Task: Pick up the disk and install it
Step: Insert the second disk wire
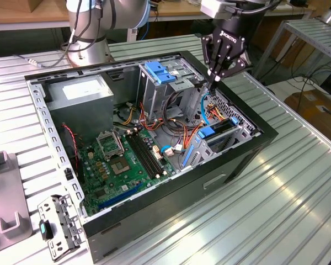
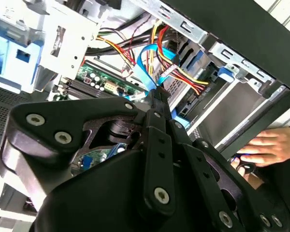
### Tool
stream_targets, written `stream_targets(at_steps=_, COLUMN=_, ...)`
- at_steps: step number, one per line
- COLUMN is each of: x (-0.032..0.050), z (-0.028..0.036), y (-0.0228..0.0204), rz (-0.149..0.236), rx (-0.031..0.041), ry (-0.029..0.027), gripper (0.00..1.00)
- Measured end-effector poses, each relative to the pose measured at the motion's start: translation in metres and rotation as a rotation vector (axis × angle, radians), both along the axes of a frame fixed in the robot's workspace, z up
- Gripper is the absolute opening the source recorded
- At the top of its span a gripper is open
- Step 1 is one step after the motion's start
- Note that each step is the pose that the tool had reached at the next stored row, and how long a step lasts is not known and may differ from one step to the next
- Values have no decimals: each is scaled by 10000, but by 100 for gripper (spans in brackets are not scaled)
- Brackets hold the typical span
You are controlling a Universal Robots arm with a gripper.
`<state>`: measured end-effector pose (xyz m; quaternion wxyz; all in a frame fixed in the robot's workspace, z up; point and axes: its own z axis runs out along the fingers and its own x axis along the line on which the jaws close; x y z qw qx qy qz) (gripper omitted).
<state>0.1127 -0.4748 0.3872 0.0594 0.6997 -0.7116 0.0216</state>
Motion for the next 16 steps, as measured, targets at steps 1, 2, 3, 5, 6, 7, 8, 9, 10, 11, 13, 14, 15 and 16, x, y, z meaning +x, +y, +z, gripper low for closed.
stream_targets(at_steps=1, x=0, z=-4, y=0, rz=0, rx=-28, ry=-1, gripper=11)
stream_targets(at_steps=2, x=0, z=-3, y=0, rz=0, rx=-39, ry=-1, gripper=11)
stream_targets(at_steps=3, x=0, z=-3, y=0, rz=0, rx=-47, ry=-1, gripper=17)
stream_targets(at_steps=5, x=0, z=-3, y=0, rz=0, rx=-51, ry=0, gripper=24)
stream_targets(at_steps=6, x=0, z=-4, y=1, rz=0, rx=-60, ry=-1, gripper=24)
stream_targets(at_steps=7, x=0, z=-4, y=1, rz=1, rx=-85, ry=-1, gripper=24)
stream_targets(at_steps=8, x=0, z=-3, y=1, rz=0, rx=-154, ry=-1, gripper=24)
stream_targets(at_steps=9, x=0, z=-4, y=2, rz=1, rx=-244, ry=-1, gripper=24)
stream_targets(at_steps=10, x=0, z=-4, y=3, rz=1, rx=-336, ry=0, gripper=24)
stream_targets(at_steps=11, x=0, z=-4, y=5, rz=1, rx=-480, ry=-1, gripper=24)
stream_targets(at_steps=13, x=0, z=-8, y=12, rz=1, rx=-779, ry=0, gripper=24)
stream_targets(at_steps=14, x=1, z=-12, y=15, rz=1, rx=-882, ry=0, gripper=24)
stream_targets(at_steps=15, x=1, z=-19, y=18, rz=-1, rx=-926, ry=-1, gripper=24)
stream_targets(at_steps=16, x=2, z=-25, y=19, rz=-1, rx=-938, ry=-1, gripper=24)
